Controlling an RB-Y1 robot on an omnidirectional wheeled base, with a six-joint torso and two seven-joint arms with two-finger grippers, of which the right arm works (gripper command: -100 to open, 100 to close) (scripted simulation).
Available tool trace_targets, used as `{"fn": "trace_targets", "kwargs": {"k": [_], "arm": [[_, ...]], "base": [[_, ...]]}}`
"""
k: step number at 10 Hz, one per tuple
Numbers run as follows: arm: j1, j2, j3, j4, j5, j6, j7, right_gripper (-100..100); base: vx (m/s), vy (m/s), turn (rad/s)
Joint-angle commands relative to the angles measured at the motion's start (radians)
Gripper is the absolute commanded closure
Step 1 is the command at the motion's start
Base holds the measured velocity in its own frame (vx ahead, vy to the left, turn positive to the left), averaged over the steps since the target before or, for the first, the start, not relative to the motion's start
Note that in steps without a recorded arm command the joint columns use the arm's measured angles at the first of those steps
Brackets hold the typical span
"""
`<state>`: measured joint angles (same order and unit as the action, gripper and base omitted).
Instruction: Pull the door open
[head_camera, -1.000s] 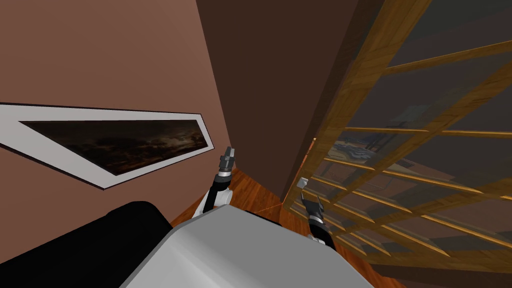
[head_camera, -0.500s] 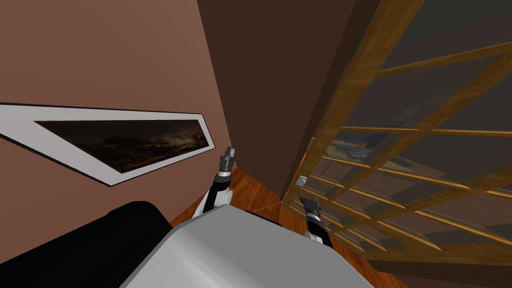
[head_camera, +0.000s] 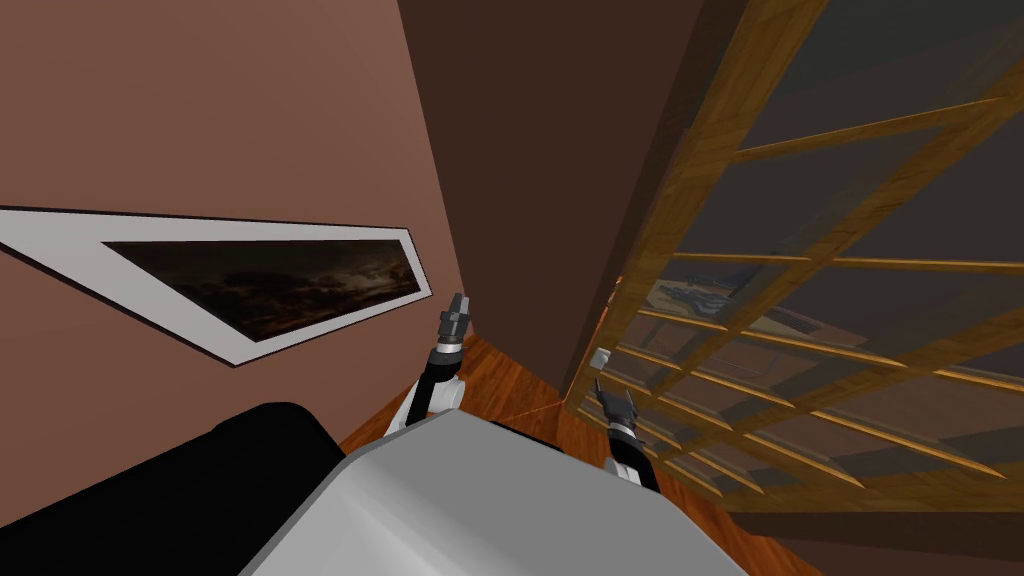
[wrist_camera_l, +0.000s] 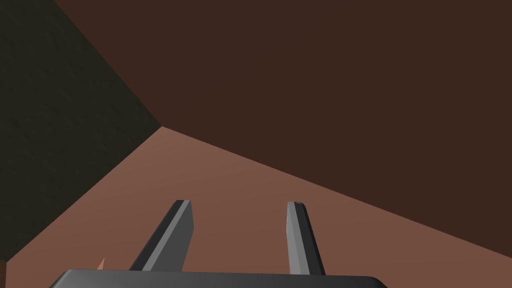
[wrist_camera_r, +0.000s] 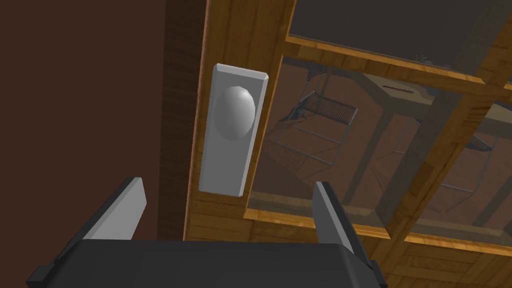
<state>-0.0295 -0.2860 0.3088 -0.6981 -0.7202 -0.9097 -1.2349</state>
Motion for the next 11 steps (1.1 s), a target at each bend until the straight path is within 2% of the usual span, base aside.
{"fn": "trace_targets", "kwargs": {"k": [1, 5, 6, 11], "arm": [[-0.002, 0.002, 0.008, -0.009, -0.015, 0.008, -0.048, -100], [-0.007, 0.008, 0.022, -0.02, -0.04, 0.018, -0.124, -100], [-0.008, 0.008, 0.02, -0.014, -0.036, 0.014, -0.113, -100], [0.018, -0.049, 0.001, 0.012, -0.054, -0.012, -0.182, -100]], "base": [[-0.041, -0.003, 0.006], [-0.037, -0.007, 0.003], [-0.01, -0.004, 0.001], [0.189, -0.001, 0.11]]}}
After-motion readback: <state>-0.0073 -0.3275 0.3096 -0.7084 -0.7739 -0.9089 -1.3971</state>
